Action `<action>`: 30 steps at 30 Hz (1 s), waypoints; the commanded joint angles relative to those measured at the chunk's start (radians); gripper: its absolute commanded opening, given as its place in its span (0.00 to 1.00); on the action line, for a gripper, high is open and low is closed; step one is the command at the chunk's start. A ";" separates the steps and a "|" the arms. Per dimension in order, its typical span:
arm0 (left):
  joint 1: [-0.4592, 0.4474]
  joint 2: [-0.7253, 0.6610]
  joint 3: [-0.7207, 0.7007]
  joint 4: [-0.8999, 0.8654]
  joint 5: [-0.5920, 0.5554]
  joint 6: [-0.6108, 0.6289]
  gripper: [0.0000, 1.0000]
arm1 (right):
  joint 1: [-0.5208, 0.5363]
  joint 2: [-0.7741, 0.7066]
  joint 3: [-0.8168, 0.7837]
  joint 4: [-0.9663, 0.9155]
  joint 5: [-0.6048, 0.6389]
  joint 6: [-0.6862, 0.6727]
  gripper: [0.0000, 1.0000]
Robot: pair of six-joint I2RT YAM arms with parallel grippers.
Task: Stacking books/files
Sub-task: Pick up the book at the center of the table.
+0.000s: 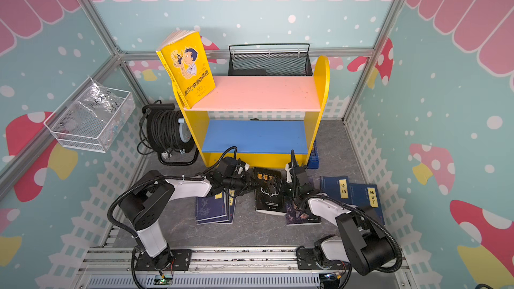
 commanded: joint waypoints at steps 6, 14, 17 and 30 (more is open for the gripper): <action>-0.059 -0.238 0.117 -0.435 -0.130 0.229 0.00 | 0.001 -0.148 0.060 -0.250 0.024 0.020 0.96; -0.080 -0.528 0.332 -0.880 -0.271 0.495 0.00 | 0.001 -0.320 0.332 -0.439 0.084 -0.019 0.97; -0.081 -0.586 0.490 -1.024 -0.377 0.586 0.00 | 0.001 -0.310 0.468 -0.455 0.009 -0.087 0.97; -0.079 -0.544 0.979 -1.047 -0.768 0.901 0.00 | 0.016 -0.232 0.870 -0.200 -0.329 -0.258 0.99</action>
